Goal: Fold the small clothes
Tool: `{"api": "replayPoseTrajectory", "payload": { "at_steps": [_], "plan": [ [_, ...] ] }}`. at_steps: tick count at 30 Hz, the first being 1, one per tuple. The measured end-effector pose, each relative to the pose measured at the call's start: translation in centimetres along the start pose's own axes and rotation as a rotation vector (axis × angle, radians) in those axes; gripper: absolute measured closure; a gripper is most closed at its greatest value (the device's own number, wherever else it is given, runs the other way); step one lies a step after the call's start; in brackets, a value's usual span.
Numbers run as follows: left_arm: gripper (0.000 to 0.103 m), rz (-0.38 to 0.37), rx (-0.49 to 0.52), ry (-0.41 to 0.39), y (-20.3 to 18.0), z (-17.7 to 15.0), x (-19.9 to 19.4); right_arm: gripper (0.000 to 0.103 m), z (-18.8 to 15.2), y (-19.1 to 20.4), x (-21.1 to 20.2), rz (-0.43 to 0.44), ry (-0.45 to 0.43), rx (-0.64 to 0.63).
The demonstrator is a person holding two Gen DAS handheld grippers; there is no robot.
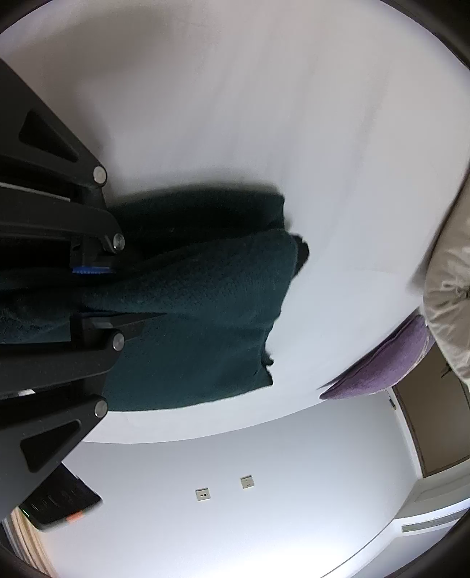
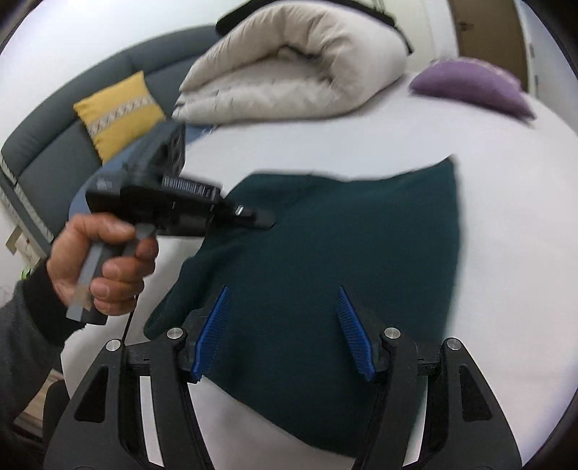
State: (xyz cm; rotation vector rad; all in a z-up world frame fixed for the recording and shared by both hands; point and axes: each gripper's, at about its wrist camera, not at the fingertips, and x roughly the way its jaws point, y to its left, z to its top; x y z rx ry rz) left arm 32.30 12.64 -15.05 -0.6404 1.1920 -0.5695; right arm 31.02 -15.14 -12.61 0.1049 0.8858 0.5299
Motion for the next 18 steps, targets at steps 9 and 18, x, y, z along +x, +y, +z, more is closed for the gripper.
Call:
{"api": "replayPoseTrajectory", "payload": {
  "at_steps": [9, 18],
  "plan": [
    [0.084, -0.003, -0.039, -0.055, 1.6, -0.8, -0.5, 0.045, -2.9, 6.4, 6.9, -0.013, 0.06, -0.067],
    [0.078, 0.216, 0.179, -0.297, -4.9, -4.9, -7.8, 0.046, -3.5, 9.6, 5.5, -0.003, 0.069, -0.169]
  ]
}}
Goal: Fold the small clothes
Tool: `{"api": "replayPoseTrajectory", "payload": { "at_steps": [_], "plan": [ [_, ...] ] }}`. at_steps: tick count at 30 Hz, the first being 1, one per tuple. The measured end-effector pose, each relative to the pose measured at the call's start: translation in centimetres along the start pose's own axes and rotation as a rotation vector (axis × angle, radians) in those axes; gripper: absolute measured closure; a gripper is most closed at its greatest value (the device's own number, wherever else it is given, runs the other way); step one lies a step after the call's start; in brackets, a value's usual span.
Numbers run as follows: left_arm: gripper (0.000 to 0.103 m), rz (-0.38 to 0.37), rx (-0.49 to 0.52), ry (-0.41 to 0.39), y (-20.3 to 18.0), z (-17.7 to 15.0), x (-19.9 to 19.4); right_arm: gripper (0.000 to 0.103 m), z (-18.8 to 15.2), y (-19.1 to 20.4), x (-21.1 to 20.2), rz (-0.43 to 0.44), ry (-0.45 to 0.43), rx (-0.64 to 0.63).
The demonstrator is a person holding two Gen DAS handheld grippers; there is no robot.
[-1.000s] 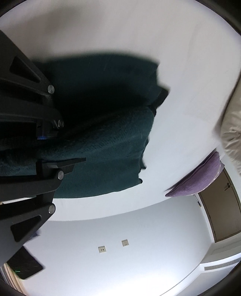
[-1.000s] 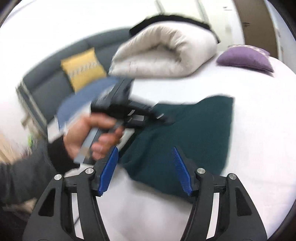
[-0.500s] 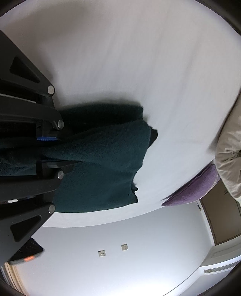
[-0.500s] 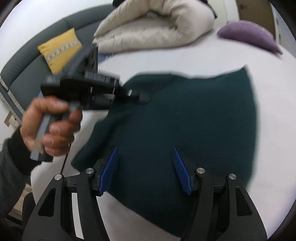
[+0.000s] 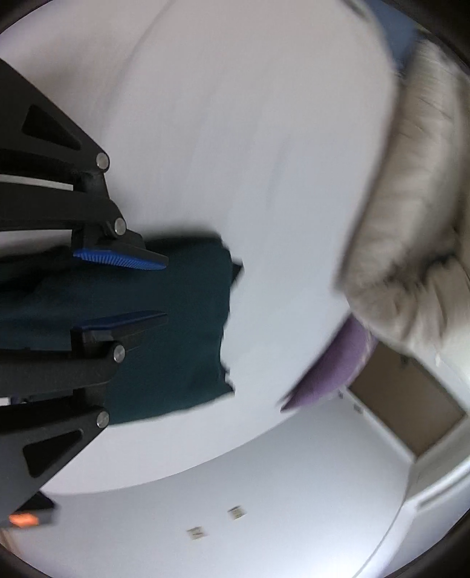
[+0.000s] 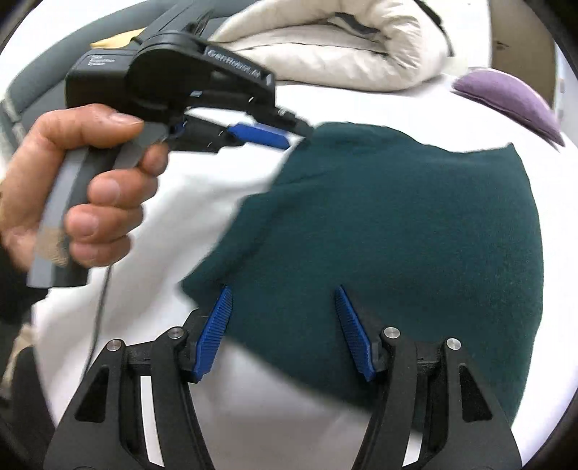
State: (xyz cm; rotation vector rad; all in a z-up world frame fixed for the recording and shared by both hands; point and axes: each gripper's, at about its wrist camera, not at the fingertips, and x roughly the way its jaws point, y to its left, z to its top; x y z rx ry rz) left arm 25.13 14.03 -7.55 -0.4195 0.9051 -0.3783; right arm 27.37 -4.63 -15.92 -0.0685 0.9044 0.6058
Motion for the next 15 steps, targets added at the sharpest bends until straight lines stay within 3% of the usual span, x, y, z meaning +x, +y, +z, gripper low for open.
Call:
{"api": "replayPoseTrajectory", "payload": {
  "at_steps": [3, 6, 8, 9, 11, 13, 15],
  "plan": [
    [0.078, -0.033, 0.103, -0.009, -3.2, -2.0, -0.8, 0.047, -0.4, -1.7, -3.2, 0.044, -0.035, 0.054],
    [0.078, -0.006, 0.168, 0.042, -4.8, -4.8, 1.5, 0.045, -0.5, -7.2, -6.9, 0.118, -0.119, 0.273],
    [0.079, 0.013, 0.103, 0.107, -2.6, -6.3, 4.2, 0.045, -1.0, -11.0, -8.1, 0.203, -0.169, 0.427],
    [0.094, 0.007, 0.08, 0.103, -2.0, -6.6, 4.6, 0.045, -1.3, -12.1, -8.1, 0.242, -0.168, 0.468],
    [0.098, -0.053, 0.011, 0.083, 0.4, -6.9, 4.9, 0.045, -2.4, -14.0, -6.8, 0.306, -0.122, 0.534],
    [0.097, -0.123, -0.048, 0.09, 1.9, -6.9, 4.8, 0.053, -4.6, -16.1, -4.6, 0.312, -0.057, 0.626],
    [0.097, -0.118, 0.001, 0.087, 1.7, -7.1, 4.6, 0.067, -6.7, -17.4, -3.5, 0.389, -0.069, 0.683]
  ]
}}
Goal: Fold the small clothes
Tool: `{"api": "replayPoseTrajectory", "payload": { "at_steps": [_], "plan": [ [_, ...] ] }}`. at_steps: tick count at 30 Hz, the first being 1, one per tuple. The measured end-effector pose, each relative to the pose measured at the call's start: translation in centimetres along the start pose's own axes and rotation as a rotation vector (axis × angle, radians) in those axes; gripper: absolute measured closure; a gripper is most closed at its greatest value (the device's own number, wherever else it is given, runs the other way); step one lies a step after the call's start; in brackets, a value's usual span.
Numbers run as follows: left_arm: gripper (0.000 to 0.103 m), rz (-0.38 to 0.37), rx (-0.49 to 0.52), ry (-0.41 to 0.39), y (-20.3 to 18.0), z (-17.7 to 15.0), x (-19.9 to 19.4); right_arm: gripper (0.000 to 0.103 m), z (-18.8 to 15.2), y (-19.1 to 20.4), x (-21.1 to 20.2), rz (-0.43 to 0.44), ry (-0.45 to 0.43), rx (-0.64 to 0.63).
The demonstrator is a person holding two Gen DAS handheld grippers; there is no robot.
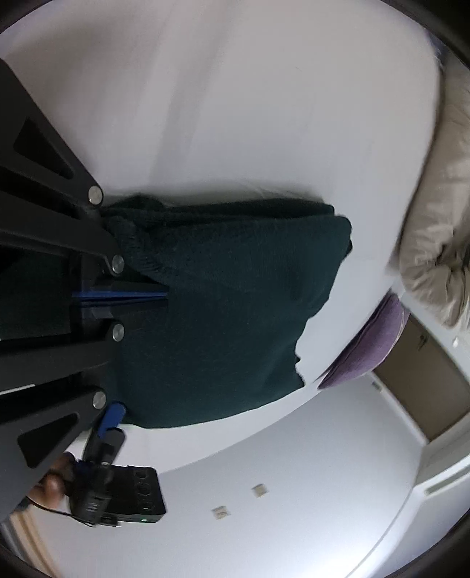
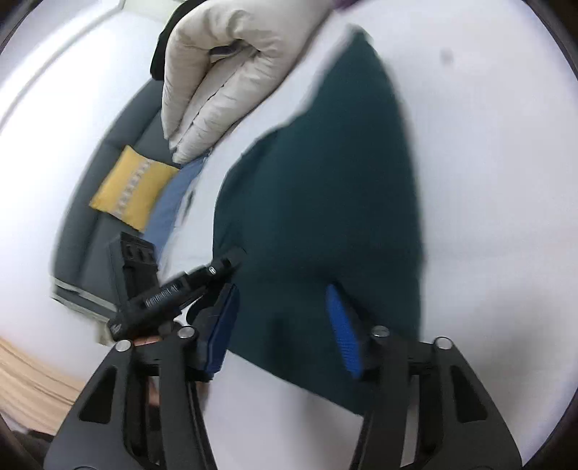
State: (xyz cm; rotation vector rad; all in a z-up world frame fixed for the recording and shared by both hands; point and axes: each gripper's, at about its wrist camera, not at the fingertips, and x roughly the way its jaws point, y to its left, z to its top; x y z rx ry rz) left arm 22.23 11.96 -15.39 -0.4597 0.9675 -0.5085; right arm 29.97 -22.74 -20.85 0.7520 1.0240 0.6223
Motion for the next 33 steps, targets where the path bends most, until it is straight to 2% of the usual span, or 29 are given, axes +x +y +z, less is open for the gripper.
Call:
{"api": "replayPoseTrajectory", "payload": {
  "at_steps": [3, 5, 6, 7, 8, 9, 11, 13, 15, 16, 17, 18, 22, 23, 25, 26, 27, 29, 30, 33],
  "plan": [
    [0.097, 0.035, 0.03, 0.004, -0.6, 0.3, -0.5, 0.069, -0.5, -1.8, -0.8, 0.057, -0.024, 0.067],
    [0.094, 0.086, 0.046, -0.008, -2.0, 0.7, -1.4, 0.069, -0.6, -1.2, -1.9, 0.017, -0.02, 0.049],
    [0.082, 0.113, 0.073, -0.036, -3.0, 1.2, -2.2, 0.067, -0.2, -0.6, -2.7, -0.005, -0.03, 0.029],
    [0.075, 0.135, 0.098, -0.08, -4.5, 2.2, -3.2, 0.064, 0.5, 0.1, -3.4, -0.008, -0.048, 0.011],
    [0.061, 0.136, 0.106, -0.11, -5.3, 2.9, -3.7, 0.057, 1.5, 0.6, -4.3, -0.003, -0.071, -0.001],
    [0.054, 0.13, 0.11, -0.136, -6.3, 3.8, -3.9, 0.053, 2.9, 1.1, -4.8, 0.01, -0.097, -0.008],
    [0.05, 0.12, 0.125, -0.148, -8.0, 6.2, -2.7, 0.051, 5.7, 2.0, -4.7, 0.041, -0.12, -0.016],
    [0.05, 0.14, 0.117, -0.125, -8.0, 8.2, -0.3, 0.051, 9.1, 2.8, -2.7, 0.064, -0.105, -0.011],
    [0.051, 0.151, 0.057, -0.078, -6.1, 9.6, 2.6, 0.051, 12.2, 2.6, -0.1, 0.085, -0.067, 0.032],
    [0.051, 0.166, 0.04, -0.056, -5.0, 9.9, 3.9, 0.051, 13.4, 2.0, 1.4, 0.072, -0.048, 0.061],
    [0.056, 0.19, 0.015, -0.027, -3.4, 10.0, 5.5, 0.052, 14.6, 1.3, 2.8, 0.051, -0.026, 0.084],
    [0.061, 0.184, 0.013, -0.019, -2.7, 9.9, 6.2, 0.052, 15.3, 0.6, 4.0, 0.033, -0.009, 0.112],
    [0.063, 0.075, -0.007, -0.045, -0.3, 9.6, 6.0, 0.053, 18.2, -3.2, 5.7, 0.001, -0.042, 0.212],
    [0.064, 0.063, -0.008, -0.046, -0.1, 9.6, 6.1, 0.053, 18.4, -4.2, 5.4, -0.006, -0.053, 0.235],
    [0.065, 0.054, -0.002, -0.051, 0.1, 9.6, 6.5, 0.062, 18.7, -6.4, 5.6, 0.041, -0.063, 0.278],
    [0.066, 0.058, 0.004, -0.048, 0.1, 9.6, 6.8, 0.075, 18.8, -7.3, 5.7, 0.036, -0.071, 0.287],
    [0.067, 0.061, 0.009, -0.046, 0.1, 9.7, 6.9, 0.08, 18.9, -7.8, 5.6, 0.018, -0.078, 0.281],
    [0.067, 0.065, 0.021, -0.043, -0.1, 9.6, 6.6, 0.082, 18.4, -8.7, 5.2, 0.011, -0.098, 0.275],
    [0.067, 0.065, 0.023, -0.043, 0.2, 9.9, 6.9, 0.079, 18.3, -8.9, 4.8, 0.001, -0.119, 0.283],
    [0.067, 0.059, 0.03, -0.05, 0.2, 9.5, 6.6, 0.074, 17.0, -6.8, 2.2, -0.036, -0.156, 0.242]
  ]
}}
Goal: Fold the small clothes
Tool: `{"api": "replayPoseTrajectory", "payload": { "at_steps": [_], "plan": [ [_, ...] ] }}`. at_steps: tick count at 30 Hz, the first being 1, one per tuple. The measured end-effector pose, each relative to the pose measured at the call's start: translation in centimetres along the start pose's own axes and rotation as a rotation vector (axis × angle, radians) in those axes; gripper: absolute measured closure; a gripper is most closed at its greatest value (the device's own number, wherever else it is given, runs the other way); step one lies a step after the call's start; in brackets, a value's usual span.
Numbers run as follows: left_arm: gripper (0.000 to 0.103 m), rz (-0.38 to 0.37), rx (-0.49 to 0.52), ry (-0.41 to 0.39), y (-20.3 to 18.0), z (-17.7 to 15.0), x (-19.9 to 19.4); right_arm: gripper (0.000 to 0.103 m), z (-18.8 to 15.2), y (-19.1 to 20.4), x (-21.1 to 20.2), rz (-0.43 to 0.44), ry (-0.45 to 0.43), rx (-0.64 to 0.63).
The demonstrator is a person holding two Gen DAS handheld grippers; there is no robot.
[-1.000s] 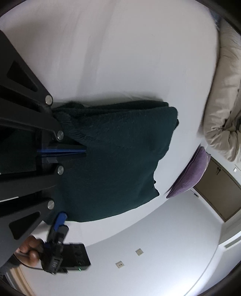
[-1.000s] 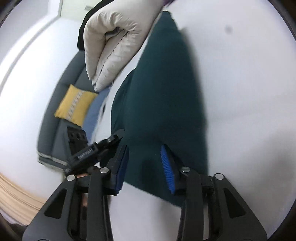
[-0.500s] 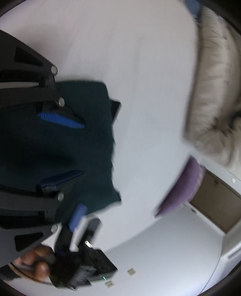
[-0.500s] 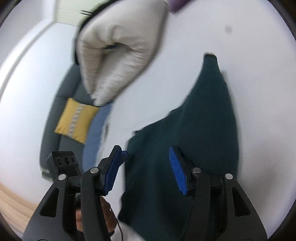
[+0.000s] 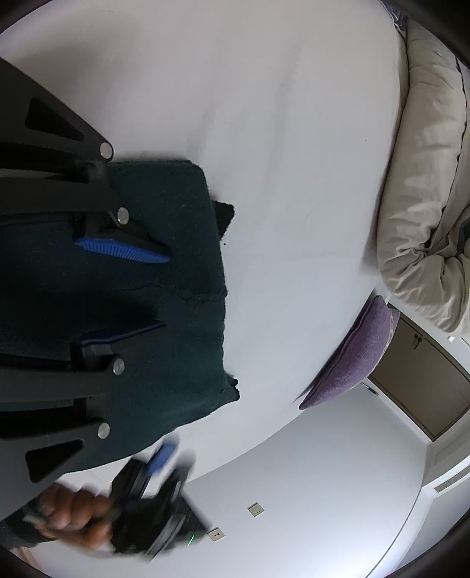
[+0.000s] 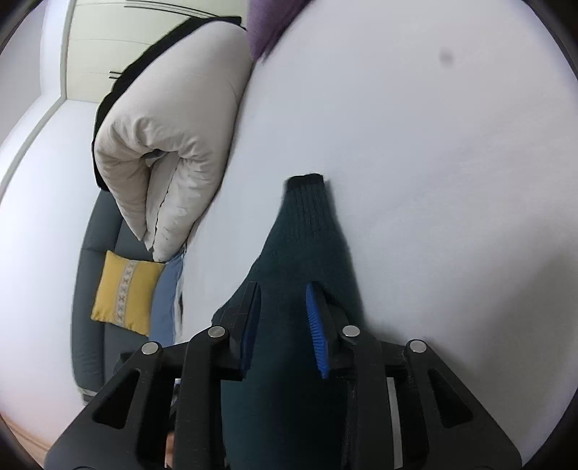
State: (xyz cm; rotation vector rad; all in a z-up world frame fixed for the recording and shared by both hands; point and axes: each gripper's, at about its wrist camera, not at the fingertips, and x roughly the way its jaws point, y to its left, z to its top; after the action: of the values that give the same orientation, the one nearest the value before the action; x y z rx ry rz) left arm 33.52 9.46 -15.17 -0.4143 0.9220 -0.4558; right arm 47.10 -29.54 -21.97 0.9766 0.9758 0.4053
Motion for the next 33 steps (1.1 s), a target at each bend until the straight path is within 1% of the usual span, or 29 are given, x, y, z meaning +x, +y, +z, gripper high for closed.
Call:
{"api": "replayPoseTrajectory", "payload": {
  "at_steps": [1, 2, 3, 4, 5, 8, 9, 10, 11, 12, 13, 15, 16, 18, 19, 20, 21, 22, 23, 24, 26, 27, 28, 29, 30, 31, 32, 33],
  "plan": [
    [0.067, -0.002, -0.002, -0.003, 0.0, -0.1, -0.1, 0.074, -1.2, 0.9, -1.5, 0.042, 0.001, -0.034],
    [0.067, -0.002, -0.002, -0.005, 0.0, -0.2, -0.2, 0.069, -2.5, 2.0, -2.7, 0.105, 0.013, -0.073],
    [0.067, 0.001, -0.001, -0.006, -0.1, -0.3, -0.2, 0.054, -4.2, 3.2, -3.7, 0.15, 0.044, -0.121],
    [0.067, 0.005, 0.002, -0.006, -0.2, -0.3, -0.2, 0.047, -5.8, 4.0, -4.3, 0.169, 0.074, -0.158],
    [0.067, 0.01, 0.007, -0.006, -0.3, -0.4, -0.1, 0.043, -8.0, 4.6, -4.6, 0.181, 0.12, -0.207],
    [0.067, 0.023, 0.022, -0.005, -0.5, -0.5, 0.0, 0.045, -12.1, 3.7, -3.8, 0.146, 0.257, -0.264],
    [0.067, 0.027, 0.028, -0.006, -0.6, -0.5, 0.1, 0.048, -13.0, 2.5, -3.3, 0.152, 0.288, -0.261],
    [0.067, 0.037, 0.037, -0.008, -0.7, -0.6, 0.1, 0.052, -13.3, 1.5, -2.8, 0.149, 0.301, -0.24],
    [0.067, 0.042, 0.04, -0.009, -0.8, -0.7, 0.1, 0.064, -13.5, 0.2, -2.6, 0.159, 0.303, -0.211],
    [0.067, 0.045, 0.043, -0.011, -0.9, -0.7, 0.1, 0.07, -13.6, -0.8, -2.9, 0.171, 0.289, -0.185],
    [0.067, 0.046, 0.043, -0.012, -0.8, -0.7, 0.2, 0.069, -13.7, -1.3, -3.4, 0.175, 0.285, -0.168],
    [0.067, 0.041, 0.042, -0.012, -0.8, -0.7, 0.1, 0.067, -13.9, -1.1, -4.4, 0.162, 0.281, -0.164],
    [0.067, 0.039, 0.041, -0.012, -0.7, -0.6, 0.1, 0.065, -13.7, -0.2, -4.1, 0.159, 0.271, -0.173],
    [0.067, 0.032, 0.037, -0.015, -0.8, -0.7, 0.1, 0.053, -14.2, 1.3, -4.8, 0.22, 0.262, -0.21],
    [0.067, 0.033, 0.038, -0.014, -0.7, -0.7, 0.1, 0.048, -14.6, 1.8, -5.0, 0.233, 0.266, -0.227],
    [0.067, 0.033, 0.04, -0.015, -0.8, -0.7, 0.2, 0.041, -15.1, 1.8, -4.5, 0.204, 0.281, -0.253],
    [0.067, 0.034, 0.042, -0.018, -0.9, -0.8, 0.2, 0.042, -15.6, 2.2, -4.2, 0.164, 0.301, -0.269],
    [0.067, 0.035, 0.041, -0.019, -1.0, -0.8, 0.2, 0.044, -16.1, 1.4, -3.6, 0.142, 0.317, -0.277],
    [0.067, 0.035, 0.039, -0.02, -1.1, -0.7, 0.2, 0.048, -16.2, 0.7, -3.6, 0.161, 0.299, -0.282],
    [0.067, 0.033, 0.034, -0.02, -1.1, -0.4, 0.1, 0.048, -16.0, 0.2, -4.1, 0.181, 0.291, -0.262],
    [0.066, 0.027, 0.008, -0.013, -1.2, 0.0, -0.9, 0.046, -15.5, 0.5, -5.3, 0.162, 0.291, -0.217],
    [0.06, 0.026, -0.003, -0.014, -1.2, 0.0, -1.8, 0.044, -15.2, 1.1, -6.2, 0.144, 0.27, -0.229],
    [0.054, 0.027, -0.009, -0.031, -1.3, -0.1, -3.1, 0.044, -15.0, 1.6, -7.3, 0.136, 0.239, -0.253],
    [0.04, 0.034, -0.016, -0.075, -1.1, -0.4, -5.1, 0.043, -14.5, 2.2, -8.8, 0.137, 0.199, -0.28],
    [0.032, 0.038, -0.027, -0.098, -0.8, -0.7, -6.2, 0.036, -14.1, 2.2, -9.7, 0.137, 0.179, -0.289],
    [0.031, 0.04, -0.048, -0.115, -0.2, -1.0, -7.3, 0.032, -13.5, 2.2, -10.5, 0.128, 0.158, -0.289],
    [0.031, 0.04, -0.076, -0.109, 0.6, -1.4, -8.2, 0.027, -12.6, 1.9, -11.1, 0.106, 0.132, -0.279],
    [0.031, 0.03, -0.109, -0.086, 1.6, -1.8, -8.6, 0.026, -11.8, 1.5, -11.8, 0.092, 0.116, -0.267]
  ]
}}
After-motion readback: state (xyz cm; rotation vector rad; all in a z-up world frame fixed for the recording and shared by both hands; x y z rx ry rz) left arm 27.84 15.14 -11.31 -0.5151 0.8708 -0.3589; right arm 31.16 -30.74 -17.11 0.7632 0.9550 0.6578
